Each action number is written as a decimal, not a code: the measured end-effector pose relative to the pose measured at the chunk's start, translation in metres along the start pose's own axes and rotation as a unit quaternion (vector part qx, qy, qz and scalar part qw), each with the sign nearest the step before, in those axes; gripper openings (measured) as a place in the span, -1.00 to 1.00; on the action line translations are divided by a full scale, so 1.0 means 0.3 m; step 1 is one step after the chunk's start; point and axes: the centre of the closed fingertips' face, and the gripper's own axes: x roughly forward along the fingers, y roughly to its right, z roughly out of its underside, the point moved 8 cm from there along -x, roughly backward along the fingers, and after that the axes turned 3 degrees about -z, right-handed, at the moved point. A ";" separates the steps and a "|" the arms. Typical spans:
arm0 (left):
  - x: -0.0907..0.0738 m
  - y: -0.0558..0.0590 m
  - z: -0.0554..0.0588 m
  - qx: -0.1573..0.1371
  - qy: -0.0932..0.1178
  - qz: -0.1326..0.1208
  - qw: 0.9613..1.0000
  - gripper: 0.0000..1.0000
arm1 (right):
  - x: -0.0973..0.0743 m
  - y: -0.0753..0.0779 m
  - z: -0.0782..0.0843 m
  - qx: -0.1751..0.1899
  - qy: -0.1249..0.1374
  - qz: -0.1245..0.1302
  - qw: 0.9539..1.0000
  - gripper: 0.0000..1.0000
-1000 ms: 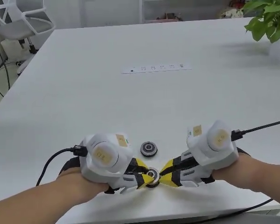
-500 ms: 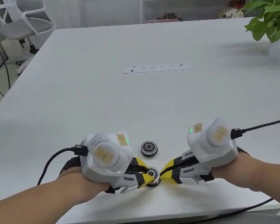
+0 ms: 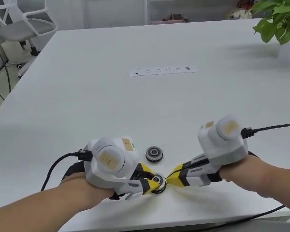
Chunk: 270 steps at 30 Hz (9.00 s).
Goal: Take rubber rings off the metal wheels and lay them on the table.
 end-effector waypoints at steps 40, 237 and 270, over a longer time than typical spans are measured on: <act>0.005 0.003 0.000 -0.001 0.000 -0.007 1.000 -0.74 | 0.008 -0.028 -0.017 0.046 0.048 -0.047 0.997 -1.00; -0.038 -0.009 -0.007 -0.052 0.003 0.029 0.998 -0.39 | 0.029 -0.022 0.023 -0.118 -0.017 -0.016 0.993 -0.72; -0.004 0.012 0.003 -0.030 0.000 -0.008 1.000 -0.72 | 0.031 -0.021 0.031 -0.124 -0.025 -0.006 0.992 -0.93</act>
